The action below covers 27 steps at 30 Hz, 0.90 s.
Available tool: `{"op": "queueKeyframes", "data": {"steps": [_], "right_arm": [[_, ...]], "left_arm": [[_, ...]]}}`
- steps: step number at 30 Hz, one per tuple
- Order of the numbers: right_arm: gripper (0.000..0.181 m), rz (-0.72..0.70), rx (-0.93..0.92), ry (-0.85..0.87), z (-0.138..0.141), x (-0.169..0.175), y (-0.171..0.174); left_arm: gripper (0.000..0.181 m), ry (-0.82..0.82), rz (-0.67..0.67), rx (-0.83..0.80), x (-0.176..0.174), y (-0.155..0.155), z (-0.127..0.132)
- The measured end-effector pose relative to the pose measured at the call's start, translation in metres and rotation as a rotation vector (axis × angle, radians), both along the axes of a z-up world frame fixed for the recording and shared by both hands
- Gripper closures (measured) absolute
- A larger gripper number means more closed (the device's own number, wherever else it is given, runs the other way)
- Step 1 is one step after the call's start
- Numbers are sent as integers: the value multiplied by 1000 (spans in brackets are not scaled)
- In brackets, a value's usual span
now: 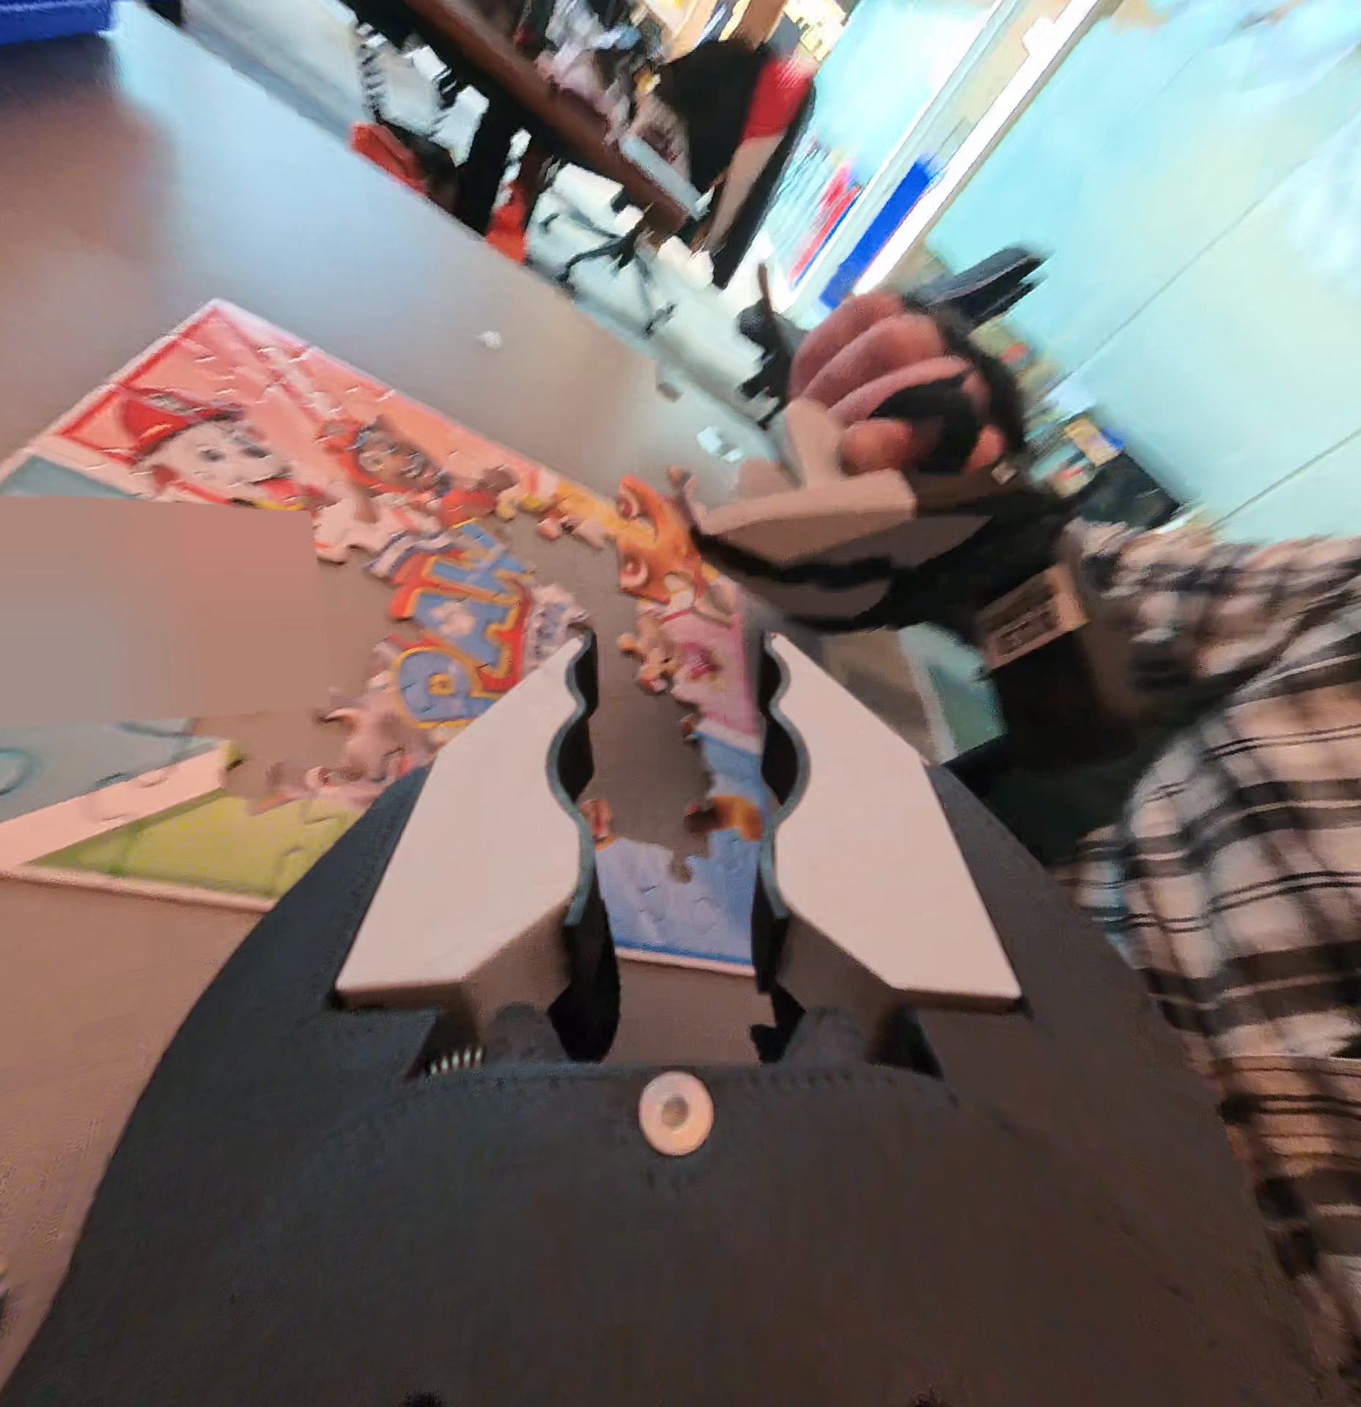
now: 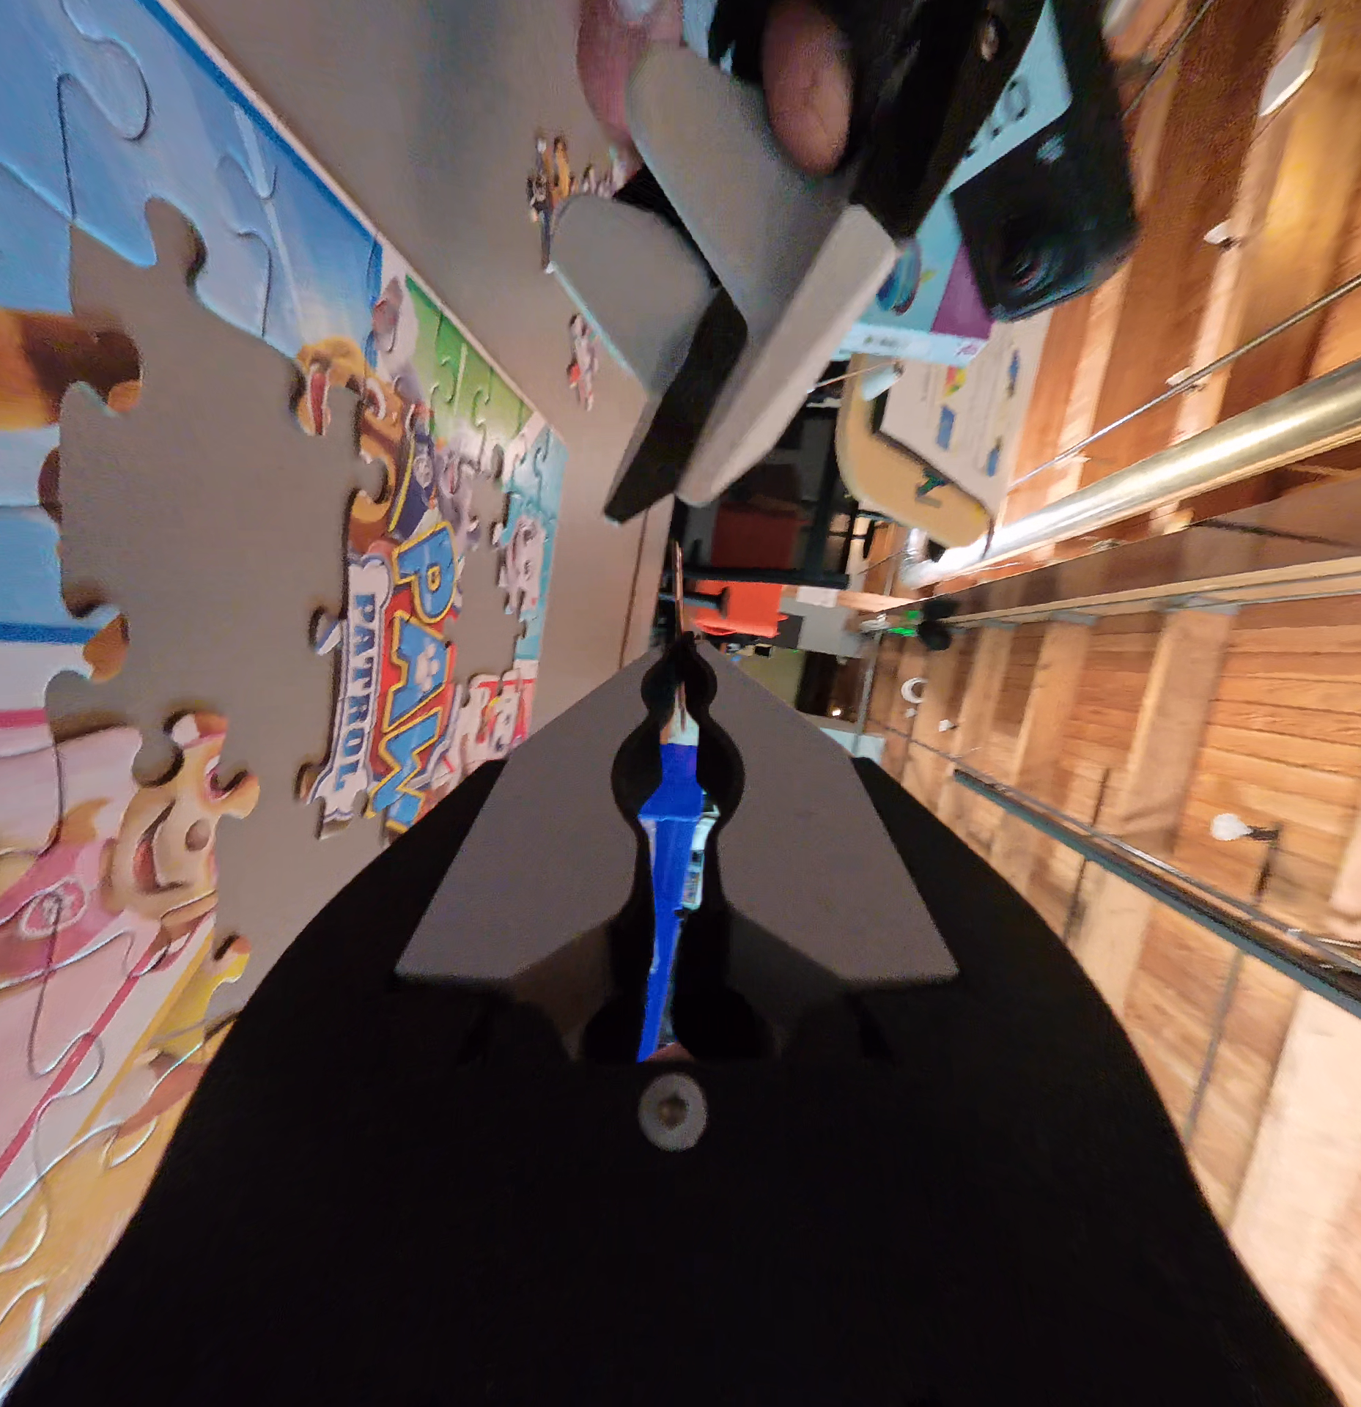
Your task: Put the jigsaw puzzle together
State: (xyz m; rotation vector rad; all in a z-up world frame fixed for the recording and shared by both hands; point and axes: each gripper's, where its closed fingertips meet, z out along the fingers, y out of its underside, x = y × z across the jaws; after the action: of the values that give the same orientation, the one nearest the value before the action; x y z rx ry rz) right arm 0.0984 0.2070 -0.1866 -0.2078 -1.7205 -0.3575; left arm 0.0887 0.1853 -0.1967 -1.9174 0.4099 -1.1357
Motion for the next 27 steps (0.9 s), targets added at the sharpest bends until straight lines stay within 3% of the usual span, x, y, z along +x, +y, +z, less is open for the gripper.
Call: {"op": "queueKeyframes", "data": {"steps": [5, 9, 12, 16, 23, 27], "right_arm": [[181, 49, 73, 34, 4, -5, -17], [179, 61, 49, 44, 5, -5, -21], [173, 55, -28, 20, 2, -3, -22], [172, 47, -301, -20, 7, 15, -16], [172, -6, -1097, -71, 17, 31, -7], [174, -88, -1313, -143, 5, 27, -1]], "left_arm": [[151, -201, -57, -34, 8, -5, 14], [178, -246, -60, -15, 5, -5, 19], [181, -209, -52, 2, 6, -4, 17], [181, -185, -40, 2, 4, -3, 15], [181, -41, -75, 23, 27, -1, 3], [181, -11, -90, 35, 34, 0, 2]]}}
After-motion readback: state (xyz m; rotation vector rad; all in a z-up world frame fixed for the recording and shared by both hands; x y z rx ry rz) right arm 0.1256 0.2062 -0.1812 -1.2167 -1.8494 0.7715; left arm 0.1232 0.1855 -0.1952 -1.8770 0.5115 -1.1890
